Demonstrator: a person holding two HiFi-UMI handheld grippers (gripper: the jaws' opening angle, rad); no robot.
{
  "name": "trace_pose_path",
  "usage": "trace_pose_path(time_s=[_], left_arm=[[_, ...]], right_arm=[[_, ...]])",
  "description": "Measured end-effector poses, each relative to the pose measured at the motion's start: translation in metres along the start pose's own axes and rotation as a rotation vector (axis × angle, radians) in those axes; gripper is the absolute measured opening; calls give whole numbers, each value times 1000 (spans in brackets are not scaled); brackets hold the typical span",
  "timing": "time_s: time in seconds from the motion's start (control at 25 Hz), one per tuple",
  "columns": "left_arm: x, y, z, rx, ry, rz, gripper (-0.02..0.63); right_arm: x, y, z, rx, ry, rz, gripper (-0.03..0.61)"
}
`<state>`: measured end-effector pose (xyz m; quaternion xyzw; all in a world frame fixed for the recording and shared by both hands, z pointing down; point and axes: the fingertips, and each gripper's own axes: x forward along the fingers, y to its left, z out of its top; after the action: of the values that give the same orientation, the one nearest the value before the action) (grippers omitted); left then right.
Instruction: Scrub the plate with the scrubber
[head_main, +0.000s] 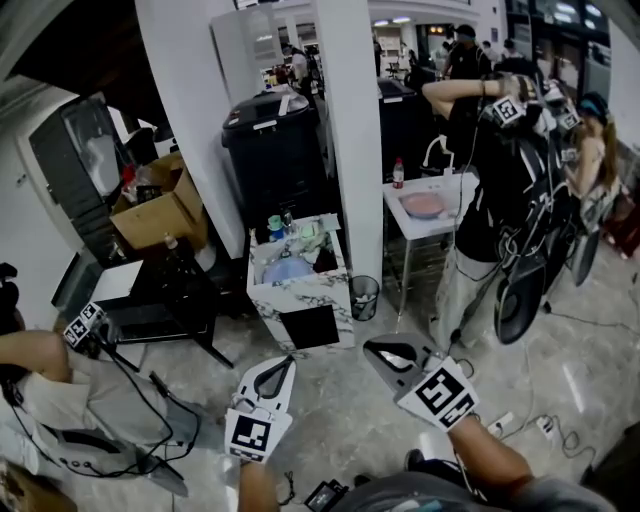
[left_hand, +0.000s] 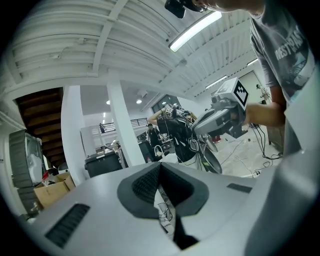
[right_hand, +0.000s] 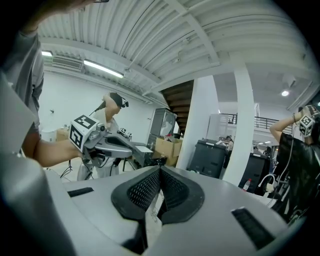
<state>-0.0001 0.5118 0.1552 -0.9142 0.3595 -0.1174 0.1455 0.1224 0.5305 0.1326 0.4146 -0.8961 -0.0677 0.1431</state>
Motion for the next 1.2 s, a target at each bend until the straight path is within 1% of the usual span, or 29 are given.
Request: trace_pose_path(time_s=[0.24,0.48,0.64,0.8,0.96,1.12,1.2], left_arm=[[18,8,-7,-7,5,-7,3],[45,20,-12,-2,24,3,3],[77,31,-11,-1,31,25,3],[116,41,-9,-13,44,52,3],[157,49,-5,8,35,64,3],[188,56,-2,3,83,83,3],[202,57,-2,12,89,89,3]], right_arm=[[15,-22,-7,2,7,-10,29],[36,-49,-15,9,-3,11,29],[51,-78,-21,6,-13,37,29],[65,-110,-29,5,-17,82,29],[80,-146,-36,10,-32,110,29],[93,-176,-44,17,-48,144,29],[98,-190,-50,23,-51,156,29]])
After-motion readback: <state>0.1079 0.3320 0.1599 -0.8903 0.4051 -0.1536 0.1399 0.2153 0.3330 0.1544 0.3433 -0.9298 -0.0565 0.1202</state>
